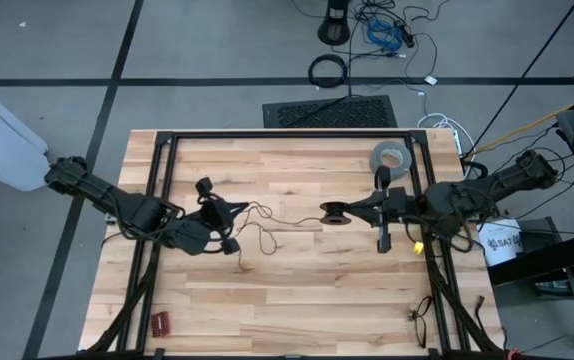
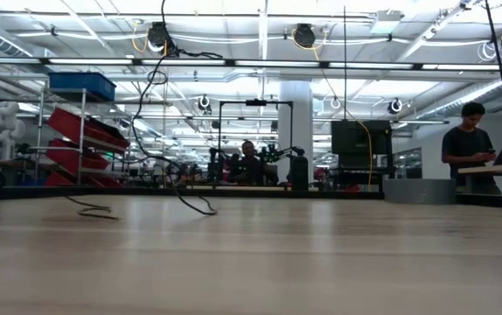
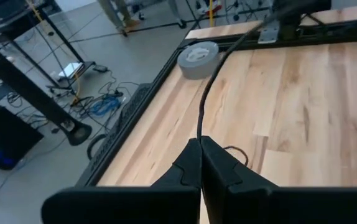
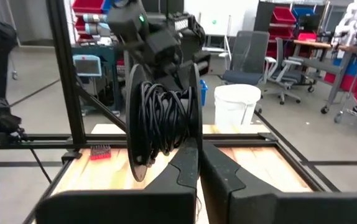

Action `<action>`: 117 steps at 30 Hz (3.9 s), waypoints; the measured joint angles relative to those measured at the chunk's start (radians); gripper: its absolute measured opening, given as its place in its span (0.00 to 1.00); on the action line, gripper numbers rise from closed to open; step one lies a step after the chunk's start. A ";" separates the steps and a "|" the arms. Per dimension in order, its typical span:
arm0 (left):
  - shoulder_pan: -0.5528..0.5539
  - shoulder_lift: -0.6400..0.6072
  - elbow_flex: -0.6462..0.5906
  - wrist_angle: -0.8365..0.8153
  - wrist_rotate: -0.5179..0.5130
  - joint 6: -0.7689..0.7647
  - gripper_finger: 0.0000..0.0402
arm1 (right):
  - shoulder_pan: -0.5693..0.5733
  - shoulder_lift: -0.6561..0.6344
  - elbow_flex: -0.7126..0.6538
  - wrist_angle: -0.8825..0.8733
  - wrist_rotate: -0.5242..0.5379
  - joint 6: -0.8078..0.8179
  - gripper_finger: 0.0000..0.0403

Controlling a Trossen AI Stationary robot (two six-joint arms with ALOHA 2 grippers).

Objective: Coil cords
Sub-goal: Coil the black wire onto the spool

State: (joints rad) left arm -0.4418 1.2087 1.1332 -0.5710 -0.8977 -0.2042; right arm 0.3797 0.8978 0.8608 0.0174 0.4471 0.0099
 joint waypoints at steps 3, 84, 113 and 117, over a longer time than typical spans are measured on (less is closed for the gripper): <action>-0.022 -0.001 0.000 0.036 -0.026 0.005 0.00 | -0.013 0.024 0.000 0.000 0.000 0.005 0.00; 0.026 0.557 0.282 0.707 0.522 0.183 0.00 | -0.127 0.424 0.000 0.341 0.304 -0.047 0.00; -0.133 0.495 0.282 0.581 0.154 0.138 0.42 | -0.176 0.246 0.000 0.395 0.256 -0.297 0.00; -0.184 0.453 0.282 0.581 0.088 0.188 0.42 | -0.187 0.220 0.000 0.395 0.202 -0.311 0.00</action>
State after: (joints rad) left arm -0.6262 1.6615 1.4155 0.0097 -0.8098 -0.0163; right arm 0.1925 1.1175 0.8608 0.4121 0.6493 -0.3008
